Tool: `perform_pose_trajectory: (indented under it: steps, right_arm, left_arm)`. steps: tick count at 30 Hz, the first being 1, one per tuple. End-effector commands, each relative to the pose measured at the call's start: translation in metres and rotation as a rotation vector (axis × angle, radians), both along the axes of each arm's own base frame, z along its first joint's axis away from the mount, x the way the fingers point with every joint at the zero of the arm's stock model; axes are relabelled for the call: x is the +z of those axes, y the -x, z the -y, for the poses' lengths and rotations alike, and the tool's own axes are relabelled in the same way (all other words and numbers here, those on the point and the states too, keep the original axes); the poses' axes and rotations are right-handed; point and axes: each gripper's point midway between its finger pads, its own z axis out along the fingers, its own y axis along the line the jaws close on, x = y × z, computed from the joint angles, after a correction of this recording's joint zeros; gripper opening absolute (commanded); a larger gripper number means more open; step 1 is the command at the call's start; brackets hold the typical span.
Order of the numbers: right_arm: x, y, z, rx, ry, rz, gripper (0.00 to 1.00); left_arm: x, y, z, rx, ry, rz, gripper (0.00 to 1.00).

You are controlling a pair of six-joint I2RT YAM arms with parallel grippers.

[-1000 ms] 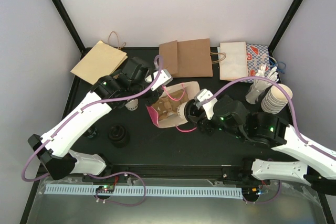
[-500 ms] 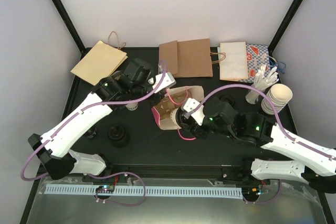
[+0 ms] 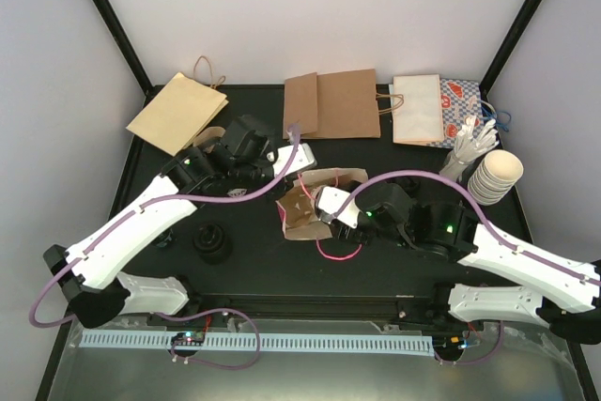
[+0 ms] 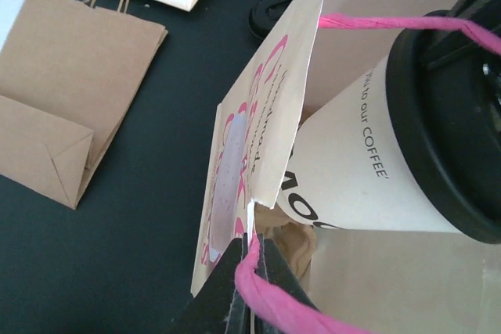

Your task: Pack the takeout coffee

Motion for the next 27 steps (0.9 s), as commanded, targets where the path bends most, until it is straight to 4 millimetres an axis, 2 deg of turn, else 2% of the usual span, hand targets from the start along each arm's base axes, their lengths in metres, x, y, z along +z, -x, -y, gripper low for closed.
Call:
perform_pose_trajectory:
  steps: [1, 9, 14, 21, 27]
  right_arm:
    - [0.004, -0.007, 0.003, 0.025, 0.053, 0.088, 0.58]
    - [-0.001, -0.003, 0.003, 0.109, 0.120, 0.133, 0.58]
    - [-0.017, 0.008, 0.004, 0.205, 0.192, 0.126, 0.57]
    - [-0.040, 0.013, 0.003, 0.231, 0.234, 0.155, 0.56]
    - [-0.057, 0.023, -0.009, 0.248, 0.238, 0.179, 0.56]
  left_arm:
    - [0.025, 0.007, 0.002, -0.054, 0.055, 0.086, 0.02]
    - [0.028, 0.011, 0.004, -0.075, 0.063, 0.100, 0.02]
    - [0.034, 0.004, 0.002, -0.035, 0.071, 0.120, 0.02]
    - [0.031, 0.000, -0.003, -0.019, 0.028, 0.158, 0.01]
    - [0.023, 0.011, 0.004, -0.058, 0.006, 0.153, 0.02]
